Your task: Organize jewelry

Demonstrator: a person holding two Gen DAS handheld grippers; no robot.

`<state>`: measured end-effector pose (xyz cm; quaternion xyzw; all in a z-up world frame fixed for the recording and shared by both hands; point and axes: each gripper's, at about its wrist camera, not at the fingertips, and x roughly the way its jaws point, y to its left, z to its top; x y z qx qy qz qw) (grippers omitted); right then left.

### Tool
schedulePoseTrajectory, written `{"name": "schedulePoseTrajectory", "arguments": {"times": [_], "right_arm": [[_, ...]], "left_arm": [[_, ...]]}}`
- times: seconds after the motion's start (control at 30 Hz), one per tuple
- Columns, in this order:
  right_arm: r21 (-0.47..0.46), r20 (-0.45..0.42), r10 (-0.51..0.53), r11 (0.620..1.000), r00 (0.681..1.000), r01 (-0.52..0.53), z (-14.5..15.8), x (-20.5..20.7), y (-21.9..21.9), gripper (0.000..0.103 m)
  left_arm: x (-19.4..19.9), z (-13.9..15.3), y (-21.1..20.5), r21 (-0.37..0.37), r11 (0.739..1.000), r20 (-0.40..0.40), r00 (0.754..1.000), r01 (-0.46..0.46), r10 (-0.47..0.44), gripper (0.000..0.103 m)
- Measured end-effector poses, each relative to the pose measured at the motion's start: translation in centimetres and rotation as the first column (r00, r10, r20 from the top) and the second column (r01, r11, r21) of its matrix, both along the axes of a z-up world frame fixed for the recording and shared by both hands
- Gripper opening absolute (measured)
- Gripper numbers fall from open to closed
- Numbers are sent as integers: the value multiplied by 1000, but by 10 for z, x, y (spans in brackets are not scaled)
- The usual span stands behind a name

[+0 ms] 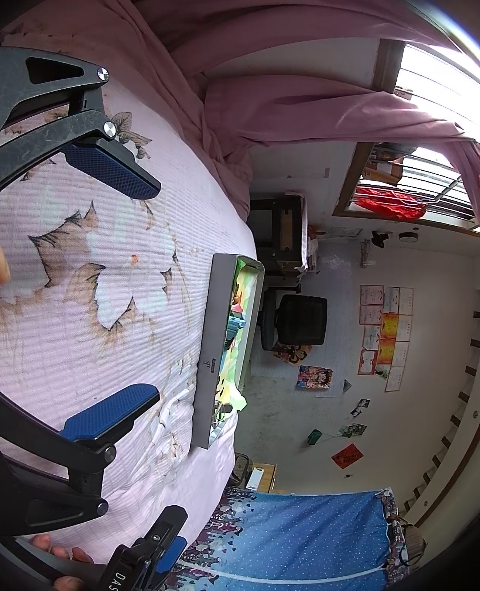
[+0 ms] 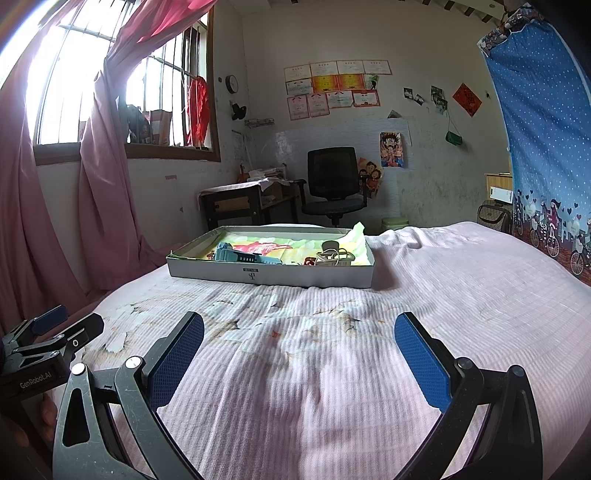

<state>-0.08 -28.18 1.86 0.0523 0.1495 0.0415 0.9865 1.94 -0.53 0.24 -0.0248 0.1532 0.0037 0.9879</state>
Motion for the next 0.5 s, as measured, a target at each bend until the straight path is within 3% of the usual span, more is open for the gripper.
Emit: {"name": "schedulePoseTrajectory", "arguments": {"times": [0.5], "right_arm": [[1, 0, 0, 1000, 1000, 0, 0, 0, 0, 101]], "left_arm": [[0, 0, 0, -2, 1000, 1, 1000, -12, 12, 101]]}}
